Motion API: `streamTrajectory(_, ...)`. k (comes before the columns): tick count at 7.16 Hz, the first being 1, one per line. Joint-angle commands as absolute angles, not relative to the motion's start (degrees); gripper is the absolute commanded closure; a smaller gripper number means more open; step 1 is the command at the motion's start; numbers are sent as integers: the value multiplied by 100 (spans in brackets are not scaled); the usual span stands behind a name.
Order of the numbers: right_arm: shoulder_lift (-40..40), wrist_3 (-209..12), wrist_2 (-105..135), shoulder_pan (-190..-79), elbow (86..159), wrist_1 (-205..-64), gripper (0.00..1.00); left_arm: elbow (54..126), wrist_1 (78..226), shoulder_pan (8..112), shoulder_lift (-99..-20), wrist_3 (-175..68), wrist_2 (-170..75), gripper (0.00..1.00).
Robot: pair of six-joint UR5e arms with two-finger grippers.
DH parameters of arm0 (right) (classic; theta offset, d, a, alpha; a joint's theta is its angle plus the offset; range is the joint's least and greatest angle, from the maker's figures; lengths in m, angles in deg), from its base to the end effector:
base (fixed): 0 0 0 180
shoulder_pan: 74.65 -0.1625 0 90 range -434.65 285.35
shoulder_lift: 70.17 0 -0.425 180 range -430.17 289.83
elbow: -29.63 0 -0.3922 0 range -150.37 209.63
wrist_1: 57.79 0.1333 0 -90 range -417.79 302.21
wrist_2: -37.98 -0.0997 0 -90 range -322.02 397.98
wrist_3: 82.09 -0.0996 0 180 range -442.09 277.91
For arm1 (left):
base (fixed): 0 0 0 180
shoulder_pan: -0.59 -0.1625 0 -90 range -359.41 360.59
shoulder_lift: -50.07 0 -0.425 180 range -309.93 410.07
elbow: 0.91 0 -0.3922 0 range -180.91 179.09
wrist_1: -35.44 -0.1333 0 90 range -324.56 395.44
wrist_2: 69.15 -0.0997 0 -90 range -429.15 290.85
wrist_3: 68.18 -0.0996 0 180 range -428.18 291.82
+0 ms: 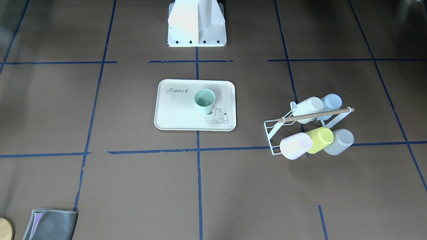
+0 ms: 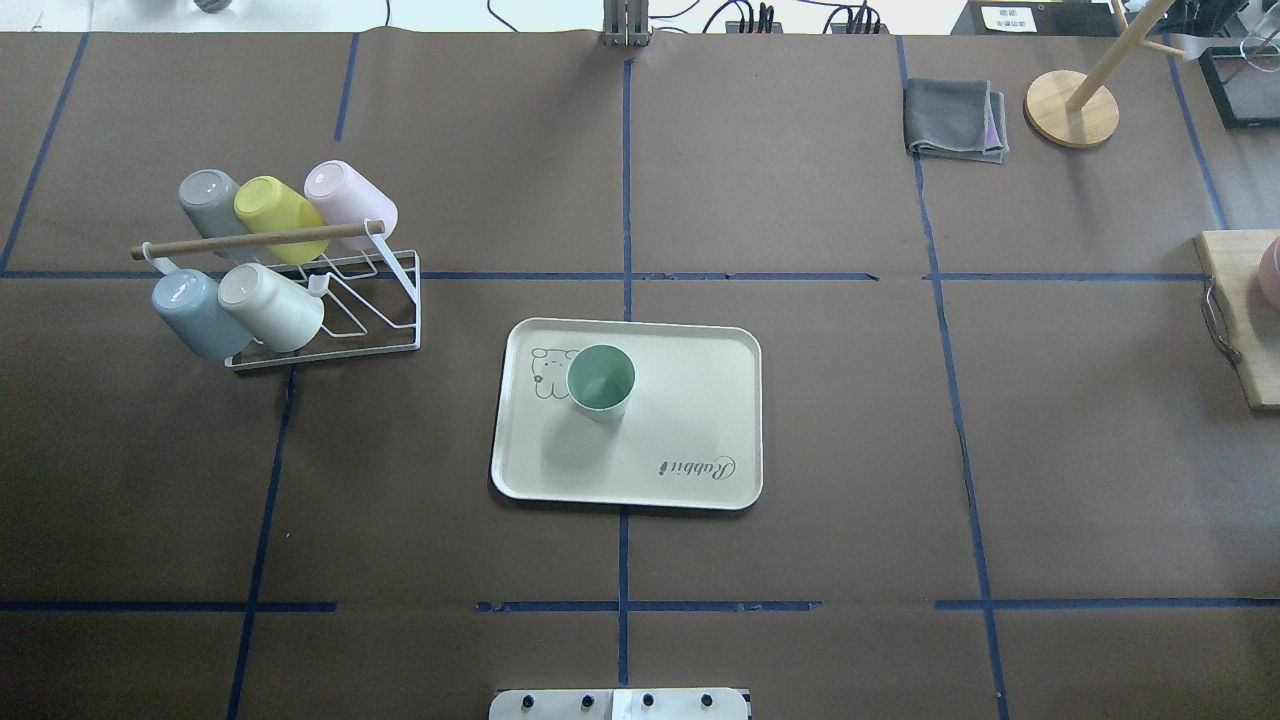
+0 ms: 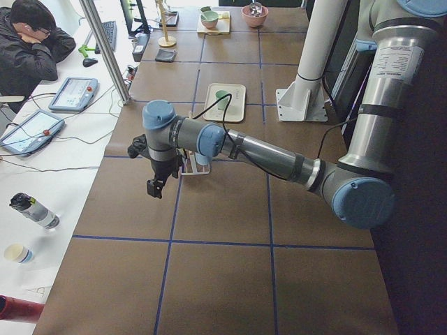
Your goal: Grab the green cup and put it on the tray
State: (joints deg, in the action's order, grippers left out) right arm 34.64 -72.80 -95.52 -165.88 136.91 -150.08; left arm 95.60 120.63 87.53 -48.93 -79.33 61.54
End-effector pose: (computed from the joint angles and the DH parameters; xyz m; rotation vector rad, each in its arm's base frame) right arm 0.0729 -0.3816 0.6284 0.0726 -0.7564 -0.1350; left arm -0.0386 -0.5592 0.5331 0.2292 0.6964 0.3032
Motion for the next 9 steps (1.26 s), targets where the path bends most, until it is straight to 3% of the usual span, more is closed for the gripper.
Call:
streamTrajectory(1,3460,-7286,-9588,-16588,13703,-15008,0,9287,12078,9006,-4497,-7934,6198,0)
streamTrajectory(9,3460,-7400,-9614,-16588,13703,-14999,0,9357,12086,8997,-3589,-7855,6190,0)
